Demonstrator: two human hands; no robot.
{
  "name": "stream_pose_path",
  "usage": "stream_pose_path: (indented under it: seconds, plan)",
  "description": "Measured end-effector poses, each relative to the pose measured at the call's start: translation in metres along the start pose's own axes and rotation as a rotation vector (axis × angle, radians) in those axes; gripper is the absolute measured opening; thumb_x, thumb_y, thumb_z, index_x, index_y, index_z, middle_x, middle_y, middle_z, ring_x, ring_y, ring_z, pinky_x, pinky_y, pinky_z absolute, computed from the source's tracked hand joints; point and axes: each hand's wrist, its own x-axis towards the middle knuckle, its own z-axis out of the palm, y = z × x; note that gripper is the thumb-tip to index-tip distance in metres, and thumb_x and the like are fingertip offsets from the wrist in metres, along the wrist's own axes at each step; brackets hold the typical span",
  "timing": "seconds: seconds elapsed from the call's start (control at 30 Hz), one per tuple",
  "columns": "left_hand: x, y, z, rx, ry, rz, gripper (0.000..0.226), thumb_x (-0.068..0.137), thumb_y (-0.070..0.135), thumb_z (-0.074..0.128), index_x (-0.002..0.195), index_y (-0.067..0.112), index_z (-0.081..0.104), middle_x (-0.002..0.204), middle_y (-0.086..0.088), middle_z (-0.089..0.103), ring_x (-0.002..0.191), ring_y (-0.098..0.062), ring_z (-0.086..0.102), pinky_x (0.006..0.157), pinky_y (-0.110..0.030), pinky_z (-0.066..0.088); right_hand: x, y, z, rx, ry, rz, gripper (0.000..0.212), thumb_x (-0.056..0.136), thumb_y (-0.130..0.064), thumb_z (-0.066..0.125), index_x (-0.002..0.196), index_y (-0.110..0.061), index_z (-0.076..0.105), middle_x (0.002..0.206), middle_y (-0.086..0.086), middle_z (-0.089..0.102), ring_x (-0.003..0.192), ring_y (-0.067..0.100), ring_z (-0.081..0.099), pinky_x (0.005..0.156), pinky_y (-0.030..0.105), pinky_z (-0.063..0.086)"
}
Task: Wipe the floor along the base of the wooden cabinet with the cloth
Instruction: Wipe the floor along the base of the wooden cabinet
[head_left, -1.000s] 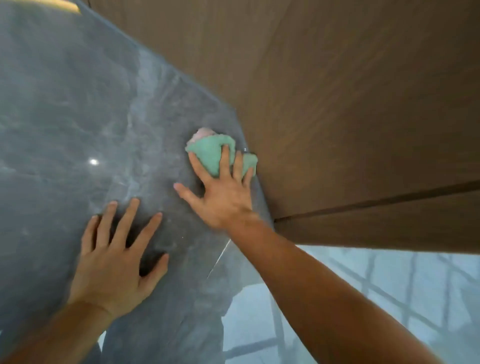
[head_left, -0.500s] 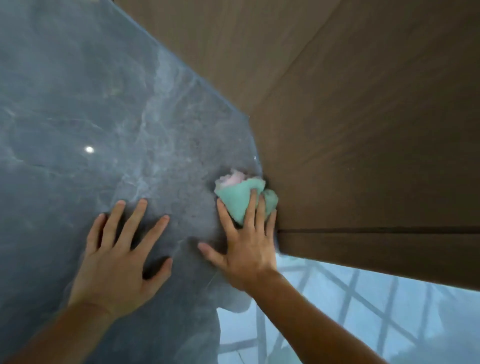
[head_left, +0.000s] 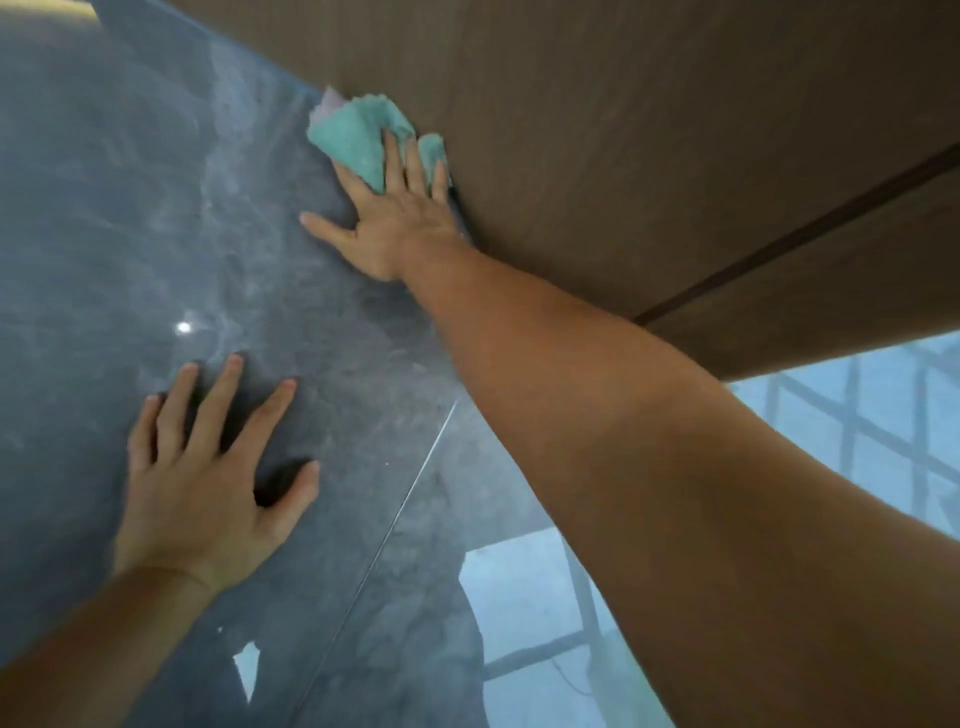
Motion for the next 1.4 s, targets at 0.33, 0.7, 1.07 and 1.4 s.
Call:
stream_pose_path:
  seconds: [0.33, 0.7, 1.07, 1.4]
  plan:
    - [0.001, 0.001, -0.006, -0.010, -0.021, -0.035, 0.074, 0.082, 0.066, 0.041, 0.148, 0.033, 0.041, 0.164, -0.008, 0.026, 0.151, -0.040, 0.019, 0.124, -0.044, 0.000, -0.259, 0.059, 0.071, -0.087, -0.101, -0.172, 0.089, 0.082, -0.083, 0.022, 0.151, -0.028, 0.024, 0.157, 0.037, 0.005, 0.148, 0.046, 0.003, 0.119, 0.061, 0.001]
    - [0.003, 0.009, -0.015, 0.001, -0.128, -0.078, 0.072, 0.085, 0.063, 0.038, 0.149, 0.030, 0.037, 0.166, -0.010, 0.023, 0.151, -0.041, 0.016, 0.120, -0.054, 0.011, -0.092, 0.006, 0.016, 0.121, -0.043, 0.043, 0.088, 0.087, -0.077, 0.022, 0.156, -0.025, 0.004, 0.164, 0.017, -0.001, 0.151, 0.032, -0.007, 0.121, 0.048, -0.008]
    - [-0.002, 0.024, -0.025, 0.048, -0.164, -0.126, 0.069, 0.091, 0.056, 0.033, 0.153, 0.024, 0.035, 0.166, -0.014, 0.023, 0.150, -0.046, 0.019, 0.122, -0.057, 0.013, -0.308, 0.204, 0.097, 0.097, 0.068, 0.169, 0.068, 0.090, -0.064, 0.027, 0.124, -0.018, 0.065, 0.150, 0.022, 0.041, 0.143, 0.036, 0.032, 0.120, 0.050, 0.019]
    - [-0.009, 0.029, -0.012, 0.005, -0.064, -0.212, 0.065, 0.092, 0.059, 0.033, 0.151, 0.030, 0.033, 0.165, -0.012, 0.025, 0.150, -0.043, 0.019, 0.118, -0.058, 0.015, -0.317, 0.077, 0.086, 0.214, -0.016, 0.004, 0.085, 0.086, -0.074, 0.033, 0.151, -0.020, 0.030, 0.159, 0.022, 0.024, 0.149, 0.039, 0.009, 0.119, 0.057, -0.006]
